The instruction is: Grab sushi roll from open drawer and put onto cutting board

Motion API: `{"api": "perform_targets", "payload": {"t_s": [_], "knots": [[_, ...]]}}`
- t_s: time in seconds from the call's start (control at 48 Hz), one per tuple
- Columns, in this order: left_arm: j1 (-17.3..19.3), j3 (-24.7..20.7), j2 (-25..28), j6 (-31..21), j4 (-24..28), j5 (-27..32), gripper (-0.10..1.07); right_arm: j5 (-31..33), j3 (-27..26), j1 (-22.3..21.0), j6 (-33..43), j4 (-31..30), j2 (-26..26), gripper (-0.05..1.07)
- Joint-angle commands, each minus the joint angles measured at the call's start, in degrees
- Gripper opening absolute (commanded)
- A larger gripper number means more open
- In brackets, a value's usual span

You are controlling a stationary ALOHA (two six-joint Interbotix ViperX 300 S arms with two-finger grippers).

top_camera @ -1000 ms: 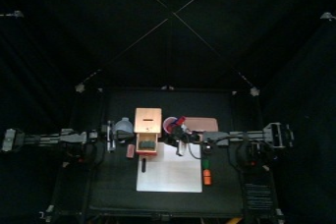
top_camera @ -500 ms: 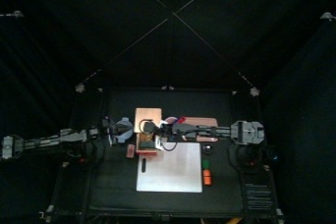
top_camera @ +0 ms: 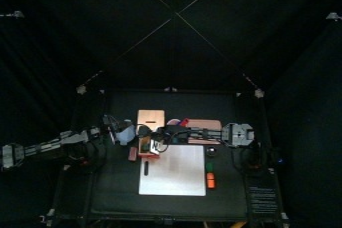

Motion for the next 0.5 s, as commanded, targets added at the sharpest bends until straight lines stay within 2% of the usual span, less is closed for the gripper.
{"api": "perform_targets", "payload": {"t_s": [0.0, 0.312, 0.479], "knots": [[0.7, -0.7, 0.26, 0.09, 0.7, -0.18, 0.04, 0.09, -2.02, -0.7, -0.44, 1.67, -0.97, 0.58], [1.76, -0.53, 0.26, -0.09, 0.79, -0.09, 0.04, 0.44, -2.29, -0.62, -0.62, 0.09, 0.97, 0.66], [1.85, -0.35, 0.26, -0.09, 0.79, 0.0, 0.04, 0.53, -2.46, -0.35, -0.62, -1.67, 0.97, 0.78]]}}
